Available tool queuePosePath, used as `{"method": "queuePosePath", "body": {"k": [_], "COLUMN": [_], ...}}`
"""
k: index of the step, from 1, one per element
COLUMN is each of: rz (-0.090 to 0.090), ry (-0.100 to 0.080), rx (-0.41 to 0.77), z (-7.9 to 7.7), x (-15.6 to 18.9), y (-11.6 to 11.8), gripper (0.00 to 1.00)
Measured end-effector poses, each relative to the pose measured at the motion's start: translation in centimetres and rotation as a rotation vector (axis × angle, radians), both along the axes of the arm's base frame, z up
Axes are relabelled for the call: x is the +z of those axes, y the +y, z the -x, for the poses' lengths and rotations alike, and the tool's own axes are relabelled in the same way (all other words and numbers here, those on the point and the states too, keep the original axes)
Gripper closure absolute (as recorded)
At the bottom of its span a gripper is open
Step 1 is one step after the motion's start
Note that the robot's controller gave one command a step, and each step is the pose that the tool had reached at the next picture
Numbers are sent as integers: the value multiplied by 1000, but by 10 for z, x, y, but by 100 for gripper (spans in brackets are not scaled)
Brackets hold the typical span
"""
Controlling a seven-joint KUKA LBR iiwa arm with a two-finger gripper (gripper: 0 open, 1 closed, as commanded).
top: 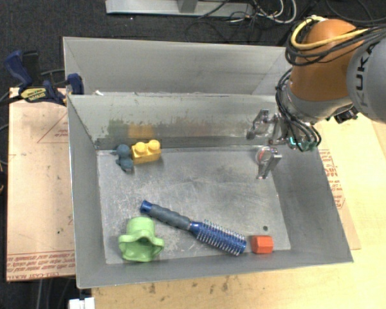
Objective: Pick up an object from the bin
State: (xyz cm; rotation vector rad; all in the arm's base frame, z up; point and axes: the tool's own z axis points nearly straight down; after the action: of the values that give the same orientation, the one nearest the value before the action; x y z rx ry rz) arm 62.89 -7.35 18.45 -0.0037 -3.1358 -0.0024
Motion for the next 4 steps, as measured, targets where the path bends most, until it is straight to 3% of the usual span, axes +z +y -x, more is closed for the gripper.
{"method": "queuePosePath", "body": {"k": [1,2,3,4], "rz": [-3,1,0,0], "ry": [5,-40,-17,-5], "rx": [-38,69,41,372], "z": [89,127,144,150], "x": [-59,-100,2,-68], "y": [79,89,87,56], "gripper": [0,0,0,0]}}
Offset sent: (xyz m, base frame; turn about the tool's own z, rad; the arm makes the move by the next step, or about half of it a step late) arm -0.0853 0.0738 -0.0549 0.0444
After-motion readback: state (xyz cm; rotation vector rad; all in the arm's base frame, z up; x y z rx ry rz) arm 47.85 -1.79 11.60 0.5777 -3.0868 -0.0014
